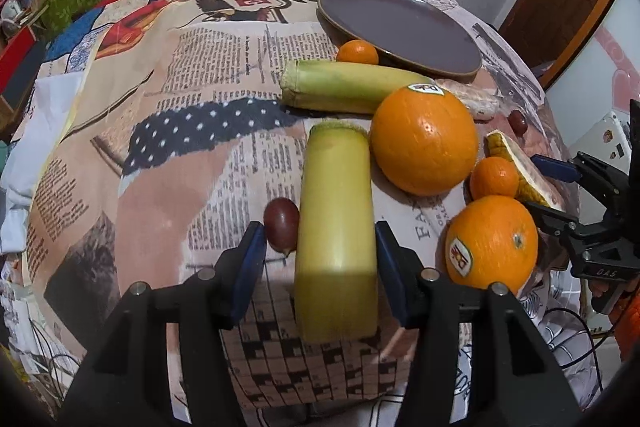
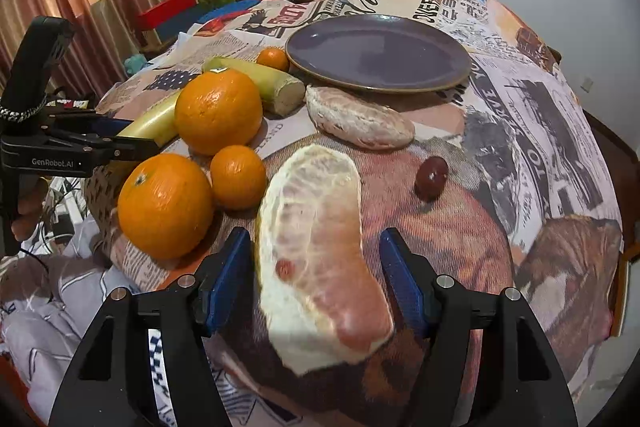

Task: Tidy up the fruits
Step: 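Close the right gripper on the peeled pomelo segment while left tool approaches the yellow cylinder, then grasp the pale yellow cylinder with the left gripper while right lifts the pomelo segment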

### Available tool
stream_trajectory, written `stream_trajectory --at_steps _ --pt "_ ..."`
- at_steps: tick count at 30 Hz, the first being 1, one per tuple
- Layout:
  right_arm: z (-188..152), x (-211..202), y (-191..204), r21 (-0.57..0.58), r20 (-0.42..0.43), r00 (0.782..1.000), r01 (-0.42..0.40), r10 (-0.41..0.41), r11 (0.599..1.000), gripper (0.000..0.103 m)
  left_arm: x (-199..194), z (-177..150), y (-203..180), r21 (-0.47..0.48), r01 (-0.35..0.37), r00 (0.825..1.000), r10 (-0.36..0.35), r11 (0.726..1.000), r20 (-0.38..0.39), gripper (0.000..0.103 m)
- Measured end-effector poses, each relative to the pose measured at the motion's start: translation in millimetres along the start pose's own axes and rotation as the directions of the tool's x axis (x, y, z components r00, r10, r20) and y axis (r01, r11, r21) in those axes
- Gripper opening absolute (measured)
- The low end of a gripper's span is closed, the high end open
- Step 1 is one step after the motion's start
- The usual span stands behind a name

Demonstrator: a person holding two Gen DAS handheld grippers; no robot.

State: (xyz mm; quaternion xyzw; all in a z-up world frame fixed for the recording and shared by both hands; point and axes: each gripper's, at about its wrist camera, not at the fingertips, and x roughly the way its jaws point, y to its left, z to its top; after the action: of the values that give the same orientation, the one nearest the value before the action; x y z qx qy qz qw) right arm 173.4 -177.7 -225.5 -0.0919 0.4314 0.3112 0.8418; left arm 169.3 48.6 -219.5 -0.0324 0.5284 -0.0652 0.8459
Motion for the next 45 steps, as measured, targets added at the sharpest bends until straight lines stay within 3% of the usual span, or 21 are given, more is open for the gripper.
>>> stream_trajectory --at_steps 11,17,19,21,24,33,41,45 --pt "-4.0 -1.6 -1.6 0.003 0.026 1.0 -0.011 0.011 1.0 0.065 -11.0 -12.4 1.4 -0.012 -0.003 0.999 0.003 1.0 -0.038 0.056" --pt "-6.2 -1.0 1.5 -0.01 0.042 0.999 -0.002 0.002 1.0 0.065 -10.6 -15.7 -11.8 -0.011 0.059 0.997 -0.059 0.998 -0.057 0.055" --pt "-6.6 -1.2 1.8 -0.004 0.051 0.999 0.007 -0.007 1.0 0.064 -9.3 -15.1 -21.0 0.012 0.062 0.997 -0.061 0.998 -0.054 0.055" --pt "-6.8 -2.0 1.2 0.005 0.056 0.998 0.013 -0.013 1.0 0.056 -6.2 -13.6 -28.5 0.03 0.077 0.995 -0.075 0.997 -0.059 0.055" --pt "-8.8 -6.0 1.9 0.001 0.053 0.999 -0.002 0.002 1.0 0.05 -1.1 -8.1 -31.7 0.037 0.059 0.997 -0.057 0.998 -0.049 0.055" --pt "-7.3 -3.1 1.7 -0.005 0.038 0.999 -0.004 0.004 1.0 0.051 14.4 15.2 -25.9 0.032 0.008 1.0 -0.008 0.999 -0.008 0.055" --pt "-1.3 5.0 2.3 0.01 0.059 0.998 -0.001 0.001 1.0 0.051 16.9 12.0 -28.5 0.035 -0.024 0.999 0.023 0.999 0.031 0.054" --pt "-1.2 3.6 3.4 0.016 0.069 0.998 0.008 -0.009 1.0 0.049 13.3 8.5 -30.7 0.037 -0.064 0.997 0.062 0.997 0.056 0.044"
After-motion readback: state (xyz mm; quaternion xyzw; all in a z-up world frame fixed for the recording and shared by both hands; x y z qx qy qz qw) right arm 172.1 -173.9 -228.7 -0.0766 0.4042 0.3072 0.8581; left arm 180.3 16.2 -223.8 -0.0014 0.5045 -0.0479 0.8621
